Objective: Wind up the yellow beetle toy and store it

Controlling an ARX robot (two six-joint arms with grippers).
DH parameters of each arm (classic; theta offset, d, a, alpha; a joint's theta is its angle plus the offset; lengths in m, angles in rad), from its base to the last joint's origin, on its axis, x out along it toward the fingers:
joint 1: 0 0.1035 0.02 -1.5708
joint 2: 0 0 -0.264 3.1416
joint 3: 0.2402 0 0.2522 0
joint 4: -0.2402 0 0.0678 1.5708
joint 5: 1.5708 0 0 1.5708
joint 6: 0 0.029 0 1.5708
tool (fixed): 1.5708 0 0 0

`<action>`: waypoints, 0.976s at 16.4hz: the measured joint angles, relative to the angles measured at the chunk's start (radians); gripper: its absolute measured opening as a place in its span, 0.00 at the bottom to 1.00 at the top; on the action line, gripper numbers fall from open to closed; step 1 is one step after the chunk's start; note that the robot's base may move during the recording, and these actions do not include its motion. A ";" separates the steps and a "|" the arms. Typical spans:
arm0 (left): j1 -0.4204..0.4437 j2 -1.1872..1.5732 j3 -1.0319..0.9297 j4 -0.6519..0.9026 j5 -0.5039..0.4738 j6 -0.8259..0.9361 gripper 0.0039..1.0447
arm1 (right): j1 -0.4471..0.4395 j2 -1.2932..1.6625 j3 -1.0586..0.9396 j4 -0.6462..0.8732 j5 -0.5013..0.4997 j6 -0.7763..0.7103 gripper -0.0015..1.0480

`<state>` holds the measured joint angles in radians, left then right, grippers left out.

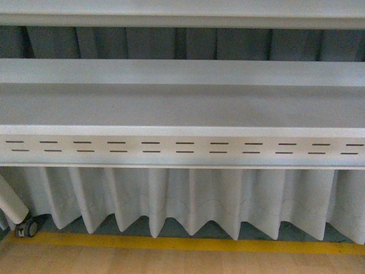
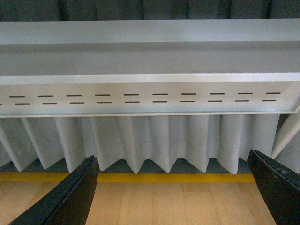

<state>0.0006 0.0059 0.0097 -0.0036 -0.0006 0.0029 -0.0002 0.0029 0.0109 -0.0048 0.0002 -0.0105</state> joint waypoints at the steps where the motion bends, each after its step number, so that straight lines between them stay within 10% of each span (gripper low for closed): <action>1: 0.000 0.000 0.000 0.000 0.000 0.000 0.94 | 0.000 0.000 0.000 0.000 0.000 0.000 0.94; 16: 0.000 0.000 0.000 0.000 0.000 0.000 0.94 | 0.000 0.000 0.000 0.000 0.000 0.000 0.94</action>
